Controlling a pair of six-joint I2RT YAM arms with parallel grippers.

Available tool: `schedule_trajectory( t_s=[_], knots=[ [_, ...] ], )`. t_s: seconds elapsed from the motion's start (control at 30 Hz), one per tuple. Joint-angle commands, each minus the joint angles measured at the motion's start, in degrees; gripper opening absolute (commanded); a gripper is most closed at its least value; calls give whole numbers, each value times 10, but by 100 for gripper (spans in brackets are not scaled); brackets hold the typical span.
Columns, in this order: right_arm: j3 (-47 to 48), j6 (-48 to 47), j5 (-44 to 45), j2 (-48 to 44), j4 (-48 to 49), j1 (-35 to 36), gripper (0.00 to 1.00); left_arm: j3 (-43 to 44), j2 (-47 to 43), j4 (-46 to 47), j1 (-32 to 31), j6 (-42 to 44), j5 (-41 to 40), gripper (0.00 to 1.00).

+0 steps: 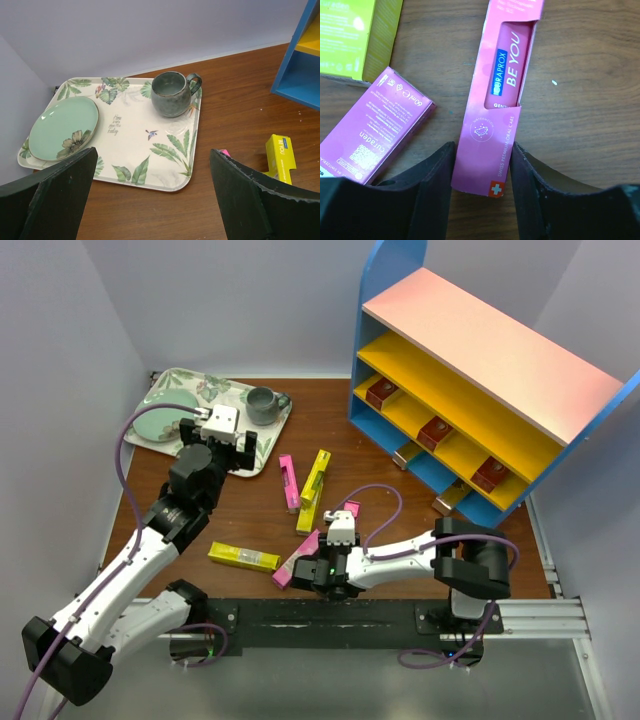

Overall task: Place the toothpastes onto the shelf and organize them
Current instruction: Pick up the toothpaste from the center of the board, then place the toothpaste on the shelf.

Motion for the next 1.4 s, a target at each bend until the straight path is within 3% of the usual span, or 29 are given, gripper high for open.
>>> schedule_trajectory(
  t_s=[0.0,0.13,0.4,0.67,1.0,1.37],
  knots=[
    [0,38,35,-12,-20,-2,40,3,-1,18,6,-11,0,100],
    [-9,42,46,-32,-46,-1,33,2,-1,18,6,-11,2,100],
    [-4,-44,78,-114,-61,-1,21,3,3,18,6,-10,6,100],
    [41,-188,92,-205,-56,-17,13,3,7,18,8,-10,9,100],
    [115,-390,57,-291,33,-134,14,3,9,18,11,-10,10,100],
    [264,-541,-5,-217,110,-289,15,2,13,18,12,-10,12,100]
  ],
)
